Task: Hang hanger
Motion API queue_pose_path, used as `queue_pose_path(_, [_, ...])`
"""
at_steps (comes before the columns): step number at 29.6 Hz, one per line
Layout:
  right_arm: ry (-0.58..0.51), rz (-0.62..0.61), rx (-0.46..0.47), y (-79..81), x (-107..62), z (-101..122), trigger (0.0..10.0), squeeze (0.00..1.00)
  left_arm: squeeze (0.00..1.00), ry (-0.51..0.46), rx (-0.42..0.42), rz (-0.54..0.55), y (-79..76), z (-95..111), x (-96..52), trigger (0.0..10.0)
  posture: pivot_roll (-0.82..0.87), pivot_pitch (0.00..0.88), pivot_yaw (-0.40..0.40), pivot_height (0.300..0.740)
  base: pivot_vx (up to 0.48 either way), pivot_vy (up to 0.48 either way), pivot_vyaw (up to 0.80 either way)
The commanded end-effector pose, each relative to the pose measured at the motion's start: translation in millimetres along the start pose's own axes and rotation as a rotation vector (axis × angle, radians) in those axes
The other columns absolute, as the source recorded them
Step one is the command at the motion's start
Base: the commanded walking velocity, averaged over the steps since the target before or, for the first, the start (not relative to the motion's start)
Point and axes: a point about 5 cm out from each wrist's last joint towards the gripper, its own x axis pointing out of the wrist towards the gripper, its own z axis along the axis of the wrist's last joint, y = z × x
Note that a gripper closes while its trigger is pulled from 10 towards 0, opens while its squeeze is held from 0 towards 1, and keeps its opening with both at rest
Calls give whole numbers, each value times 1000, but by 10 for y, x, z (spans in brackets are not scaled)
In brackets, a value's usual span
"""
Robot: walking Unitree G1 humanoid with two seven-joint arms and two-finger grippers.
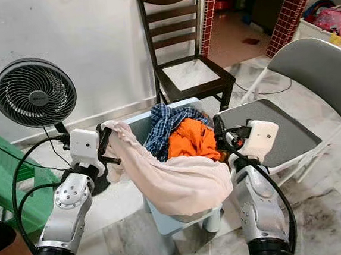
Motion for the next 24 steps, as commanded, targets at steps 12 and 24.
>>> queue_pose_path(12, [25,1,-11,5,-13,-35,10000,0,0,-10,11,-6,-14,32,-31,10000,134,148,-14,740,0,0,0])
queue_pose_path(24, [35,1,-15,13,-20,-55,10000,0,0,-5,4,-9,-14,25,-50,10000,136,157,-14,740,0,0,0])
